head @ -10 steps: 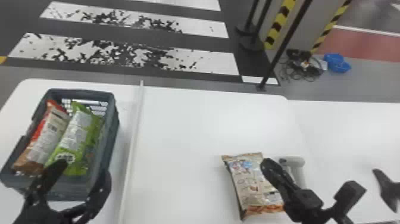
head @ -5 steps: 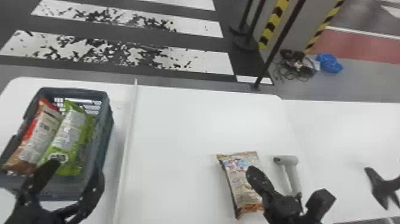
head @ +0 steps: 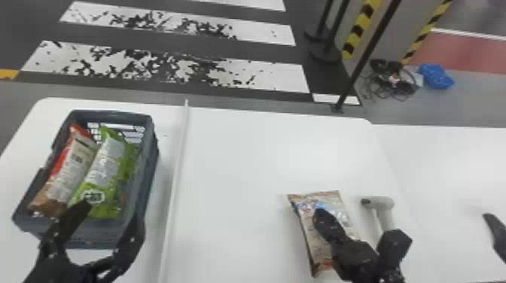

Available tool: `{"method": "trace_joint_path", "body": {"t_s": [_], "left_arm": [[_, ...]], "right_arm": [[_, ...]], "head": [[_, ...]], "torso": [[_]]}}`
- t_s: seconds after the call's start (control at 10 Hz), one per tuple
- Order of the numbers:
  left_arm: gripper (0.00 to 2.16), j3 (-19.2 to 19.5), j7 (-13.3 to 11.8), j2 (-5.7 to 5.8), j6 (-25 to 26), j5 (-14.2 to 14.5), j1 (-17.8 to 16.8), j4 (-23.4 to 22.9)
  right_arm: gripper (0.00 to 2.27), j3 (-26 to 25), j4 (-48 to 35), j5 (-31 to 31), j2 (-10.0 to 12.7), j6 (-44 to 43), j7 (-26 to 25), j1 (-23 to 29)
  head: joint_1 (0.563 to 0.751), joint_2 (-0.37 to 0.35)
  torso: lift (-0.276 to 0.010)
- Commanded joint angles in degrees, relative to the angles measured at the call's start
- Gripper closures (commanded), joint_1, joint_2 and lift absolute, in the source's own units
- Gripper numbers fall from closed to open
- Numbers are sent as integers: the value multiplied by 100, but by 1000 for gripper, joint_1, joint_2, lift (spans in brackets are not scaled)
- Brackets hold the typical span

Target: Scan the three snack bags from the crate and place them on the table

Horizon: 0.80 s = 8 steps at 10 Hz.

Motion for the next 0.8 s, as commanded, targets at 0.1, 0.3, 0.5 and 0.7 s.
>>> {"method": "trace_joint_path", "body": {"t_s": [0.1,0.3,0.5,0.7], "left_arm": [[70,49,-20,3,-1,9,30,3],[70,58,-29,3,-1,9,38,3],[70,49,-29,-24,-1,9,21,21],[70,40,-29,-24,17,9,3,29]], "right_arm": [[2236,42,494,157,-2,-103,-313,-322],[2236,15,652,174,-19,-226,-471,-392],[2236,33,450,7,-19,-455,-463,-207],[1686,-37,-394,-423,-19,-719,-463,311]], "head": [[695,-159],[695,-173],[695,-181],[695,-183]], "torso": [[-37],[-37],[-37],[-37]]}}
